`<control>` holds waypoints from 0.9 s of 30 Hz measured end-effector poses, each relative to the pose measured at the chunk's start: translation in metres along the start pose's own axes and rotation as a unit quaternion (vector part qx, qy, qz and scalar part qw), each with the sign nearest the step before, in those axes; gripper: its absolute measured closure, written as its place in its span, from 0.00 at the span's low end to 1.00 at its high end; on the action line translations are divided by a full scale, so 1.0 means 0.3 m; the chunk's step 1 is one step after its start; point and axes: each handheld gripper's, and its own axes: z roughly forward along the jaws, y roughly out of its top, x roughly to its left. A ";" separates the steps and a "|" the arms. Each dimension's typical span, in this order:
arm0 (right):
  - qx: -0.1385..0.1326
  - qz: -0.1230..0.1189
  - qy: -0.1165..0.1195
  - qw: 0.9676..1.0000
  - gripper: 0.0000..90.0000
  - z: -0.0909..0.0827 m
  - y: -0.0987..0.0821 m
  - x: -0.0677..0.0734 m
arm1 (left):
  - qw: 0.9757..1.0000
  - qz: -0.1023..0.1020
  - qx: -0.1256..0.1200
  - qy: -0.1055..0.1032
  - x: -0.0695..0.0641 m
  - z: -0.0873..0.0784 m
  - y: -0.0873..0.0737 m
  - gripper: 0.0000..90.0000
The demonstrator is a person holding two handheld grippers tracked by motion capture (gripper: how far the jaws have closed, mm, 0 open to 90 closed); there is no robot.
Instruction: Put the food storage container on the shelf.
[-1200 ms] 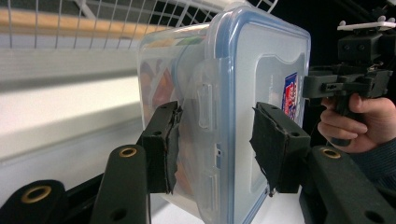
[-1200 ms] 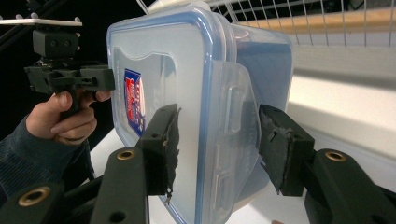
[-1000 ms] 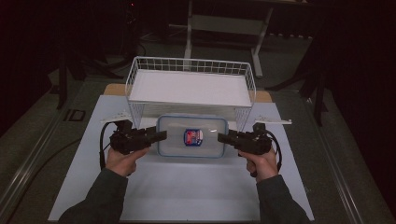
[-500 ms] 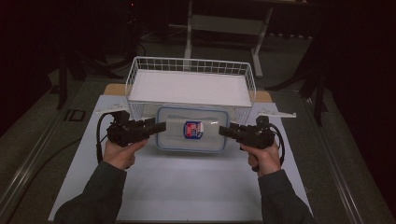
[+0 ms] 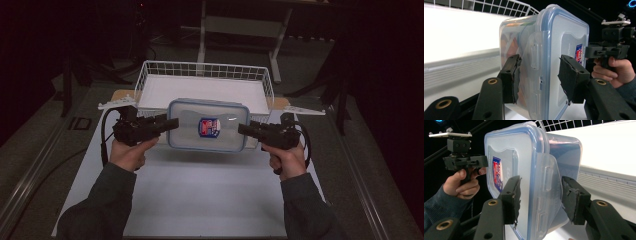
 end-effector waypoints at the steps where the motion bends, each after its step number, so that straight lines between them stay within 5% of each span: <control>1: -0.002 0.001 0.001 1.000 0.57 0.000 0.004 -0.002 | 1.000 0.001 -0.002 0.001 0.001 0.001 0.007 0.58; 17: -0.008 -0.015 0.002 1.000 0.57 0.056 0.142 -0.008 | 1.000 -0.003 -0.030 0.007 0.048 -0.008 0.127 0.58; 27: -0.012 -0.004 -0.022 1.000 0.54 0.088 0.212 -0.062 | 0.999 -0.010 -0.041 0.010 0.103 0.066 0.186 0.58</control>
